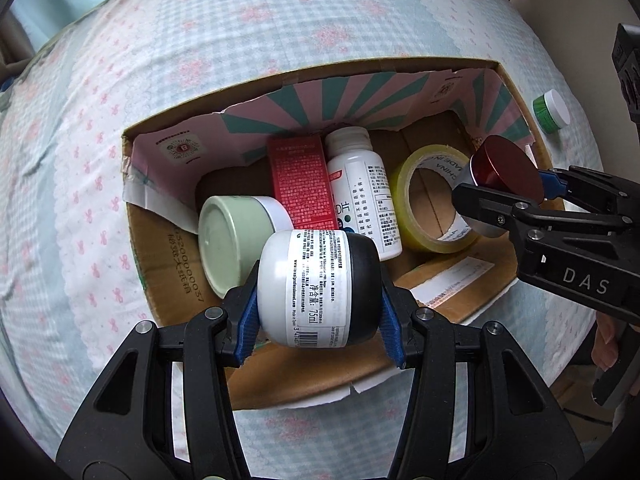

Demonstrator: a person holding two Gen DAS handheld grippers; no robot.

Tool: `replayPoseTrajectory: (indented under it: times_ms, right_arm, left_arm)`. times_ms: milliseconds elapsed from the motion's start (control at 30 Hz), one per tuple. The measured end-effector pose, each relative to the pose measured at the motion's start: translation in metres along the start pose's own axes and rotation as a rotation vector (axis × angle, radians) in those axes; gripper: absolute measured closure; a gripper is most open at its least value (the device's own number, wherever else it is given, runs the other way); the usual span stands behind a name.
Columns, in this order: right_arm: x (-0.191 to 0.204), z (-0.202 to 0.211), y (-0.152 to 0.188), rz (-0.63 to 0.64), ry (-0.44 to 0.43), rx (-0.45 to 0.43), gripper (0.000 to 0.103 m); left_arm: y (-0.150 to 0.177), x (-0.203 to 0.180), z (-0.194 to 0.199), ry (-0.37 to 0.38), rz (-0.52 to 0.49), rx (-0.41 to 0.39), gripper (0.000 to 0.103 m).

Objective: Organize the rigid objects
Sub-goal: 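Release the white jar into the box while the right tool drops the red-lidded jar inside the tape roll, then withdraw both tools from the box toward the green jar and earbud case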

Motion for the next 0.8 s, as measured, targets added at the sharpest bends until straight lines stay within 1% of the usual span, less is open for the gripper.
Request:
replayPoseTrajectory:
  times_ms: [233,267,300,333,367,400,433,467,567,800]
  right_arm:
    - [-0.005,-0.014,-0.009,-0.045,-0.015,0.031,0.053]
    - [-0.006,-0.015,-0.011,-0.055,-0.021,0.031,0.053]
    - [-0.006,-0.016,-0.011,-0.065,-0.029,0.031,0.053]
    - [-0.007,-0.018,-0.012,-0.080,-0.040,0.034,0.050]
    - [-0.008,-0.018,-0.013,-0.095,-0.048,0.031,0.037]
    - [-0.009,-0.016,-0.014,-0.106,-0.048,0.021,0.028]
    - [-0.010,-0.013,-0.016,-0.110,-0.044,0.004,0.006]
    - [-0.010,-0.011,-0.017,-0.113,-0.040,-0.010,0.000]
    - [-0.009,-0.008,-0.017,-0.119,-0.051,-0.002,0.000]
    - [-0.005,0.004,-0.014,-0.095,-0.041,-0.014,0.000]
  left_arm:
    - [-0.003,0.000,-0.006,-0.045,-0.034,-0.008,0.056]
    - [-0.003,-0.002,-0.006,-0.045,-0.040,-0.007,0.049]
    - [-0.003,-0.003,-0.006,-0.055,-0.046,-0.006,0.024]
    - [-0.003,-0.005,-0.006,-0.054,-0.054,-0.006,0.007]
    - [-0.003,-0.007,-0.005,-0.049,-0.059,-0.016,0.000]
    - [-0.003,-0.009,-0.004,-0.040,-0.063,-0.022,0.000]
    - [-0.002,-0.011,-0.004,-0.034,-0.064,-0.022,0.000]
    - [-0.001,-0.012,-0.005,-0.030,-0.062,-0.022,0.000]
    - [0.003,-0.012,-0.004,-0.035,-0.055,-0.019,0.000]
    - [0.013,-0.010,0.010,-0.032,-0.024,-0.035,0.000]
Point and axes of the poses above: each gripper's, at about its wrist camera, not at the fingertips, and z roughly against the way its jaws point, x to its left, y to its underside, the point moved 9 cm from there along -z, roughly the way its jaws point, and after that the axes turned 7 degrees about x, right-handed, at the moved point
